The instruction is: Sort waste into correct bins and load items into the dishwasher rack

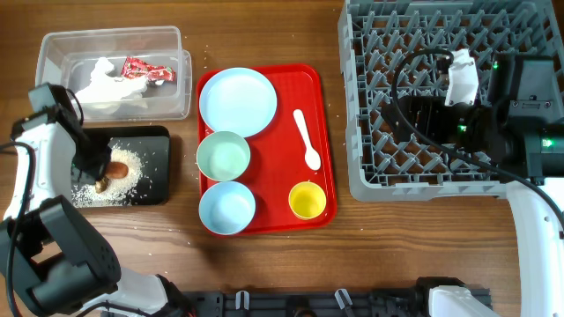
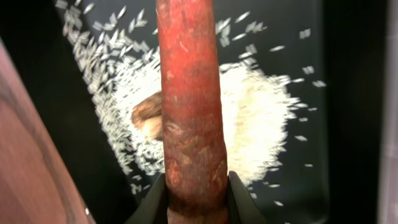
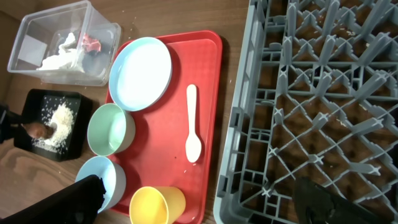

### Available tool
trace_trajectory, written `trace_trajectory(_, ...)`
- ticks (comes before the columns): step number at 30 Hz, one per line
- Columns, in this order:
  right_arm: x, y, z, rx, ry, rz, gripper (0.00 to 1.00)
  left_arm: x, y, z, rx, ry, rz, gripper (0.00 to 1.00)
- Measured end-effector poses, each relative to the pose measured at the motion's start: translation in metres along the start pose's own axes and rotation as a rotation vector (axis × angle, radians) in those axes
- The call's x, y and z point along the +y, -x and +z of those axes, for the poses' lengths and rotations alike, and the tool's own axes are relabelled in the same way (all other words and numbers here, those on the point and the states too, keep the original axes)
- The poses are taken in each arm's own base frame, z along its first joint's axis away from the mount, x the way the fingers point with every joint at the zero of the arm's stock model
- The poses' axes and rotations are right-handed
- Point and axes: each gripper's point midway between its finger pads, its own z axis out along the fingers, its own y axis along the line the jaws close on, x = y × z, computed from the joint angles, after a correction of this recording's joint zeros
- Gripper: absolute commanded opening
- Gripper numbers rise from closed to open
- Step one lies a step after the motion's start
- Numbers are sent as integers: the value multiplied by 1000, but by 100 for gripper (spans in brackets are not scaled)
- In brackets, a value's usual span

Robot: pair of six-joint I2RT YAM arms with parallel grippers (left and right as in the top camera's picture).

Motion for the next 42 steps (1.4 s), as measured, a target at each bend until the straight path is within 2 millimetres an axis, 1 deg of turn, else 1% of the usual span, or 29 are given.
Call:
trace_trajectory(1,0,0,0,1,0,1,100,-2,1,8,-17,-22,-32,17)
trace_trajectory(3,0,-1,0,3,0,2,100,-3,0,16,-25,-35,-60,23)
trace_trajectory(4,0,-1,0,4,0,2,100,0,-3,19,-20,-27,-63,26)
trace_trajectory(5,0,-1,0,4,0,2,100,0,-3,20,-20,-28,-72,27)
trace_trajectory(10,0,-2,0,8,0,4,100,-5,1,20,-35,-49,-80,24)
trace_trajectory(13,0,-2,0,9,0,4,100,-13,7,21,-62,-86,-85,24)
trace_trajectory(15,0,-3,0,12,0,6,100,-16,10,24,-79,-109,-90,24)
trace_trajectory(18,0,-3,0,12,0,6,100,-15,7,34,-87,-122,-96,25)
trace_trajectory(20,0,-3,0,12,0,6,100,-24,14,36,-122,-170,-103,34)
trace_trajectory(22,0,-3,0,13,-1,7,100,-28,17,37,-138,-192,-109,44)
trace_trajectory(24,0,-3,0,13,-1,6,100,-29,18,37,-141,-198,-113,59)
trace_trajectory(25,0,-3,0,13,-1,6,100,-29,18,37,-142,-199,-114,61)
trace_trajectory(26,0,-3,0,13,-1,7,100,-29,18,37,-142,-199,-113,61)
trace_trajectory(27,0,-3,0,13,-1,7,100,-29,18,37,-142,-199,-113,59)
trace_trajectory(29,0,-3,0,13,-1,6,100,-30,19,37,-146,-205,-111,58)
trace_trajectory(31,0,-3,0,11,0,6,100,-33,17,36,-136,-214,-70,62)
trace_trajectory(32,0,-3,0,11,0,6,100,-34,13,33,-120,-224,-35,65)
trace_trajectory(34,0,-3,0,11,0,6,100,-42,7,9,-102,-291,54,69)
trace_trajectory(36,0,-2,0,9,0,4,100,-50,2,-27,-122,-378,148,72)
trace_trajectory(37,0,-1,0,2,0,1,100,-58,-7,-62,-158,-457,233,73)
trace_trajectory(38,0,2,0,-6,1,-3,100,-63,-17,-77,-172,-489,295,75)
trace_trajectory(40,0,7,0,-26,1,-13,100,-78,-55,-105,-183,-563,450,78)
trace_trajectory(42,0,7,0,-26,1,-13,100,-91,-88,-121,-176,-620,565,80)
